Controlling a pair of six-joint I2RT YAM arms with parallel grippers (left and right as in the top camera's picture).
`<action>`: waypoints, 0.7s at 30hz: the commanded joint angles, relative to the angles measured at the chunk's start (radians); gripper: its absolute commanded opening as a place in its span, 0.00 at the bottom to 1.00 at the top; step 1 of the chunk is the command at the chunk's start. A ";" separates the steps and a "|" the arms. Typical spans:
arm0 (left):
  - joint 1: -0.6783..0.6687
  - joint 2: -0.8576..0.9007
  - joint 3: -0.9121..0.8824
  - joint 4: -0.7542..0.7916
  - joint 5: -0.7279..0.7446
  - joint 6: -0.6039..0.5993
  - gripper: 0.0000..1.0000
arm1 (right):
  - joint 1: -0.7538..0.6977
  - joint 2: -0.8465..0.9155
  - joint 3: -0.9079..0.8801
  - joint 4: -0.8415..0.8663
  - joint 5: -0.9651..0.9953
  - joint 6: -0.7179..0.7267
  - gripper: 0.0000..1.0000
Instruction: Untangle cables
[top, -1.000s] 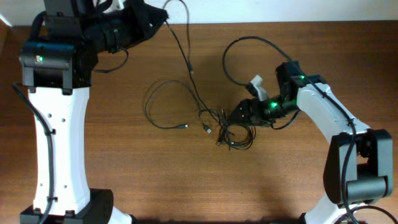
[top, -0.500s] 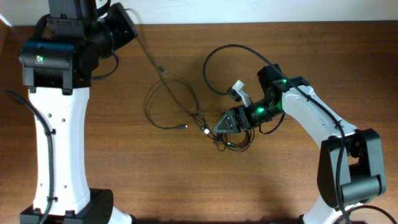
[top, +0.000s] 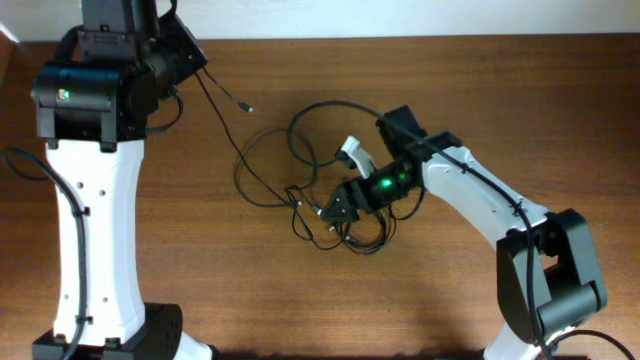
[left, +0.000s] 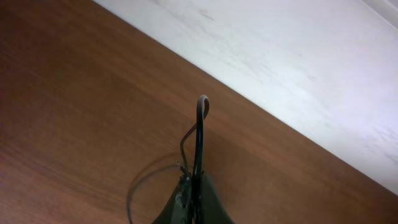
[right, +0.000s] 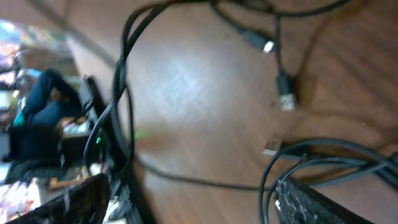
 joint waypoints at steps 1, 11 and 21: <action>0.002 -0.002 0.010 -0.003 0.031 -0.010 0.00 | 0.038 0.000 0.008 0.031 0.063 0.115 0.87; 0.002 -0.002 0.010 -0.006 0.030 -0.010 0.00 | 0.151 0.000 0.008 0.037 0.110 0.074 0.87; 0.002 -0.002 0.010 0.008 0.186 -0.010 0.00 | 0.153 0.000 0.008 0.036 0.142 0.104 0.86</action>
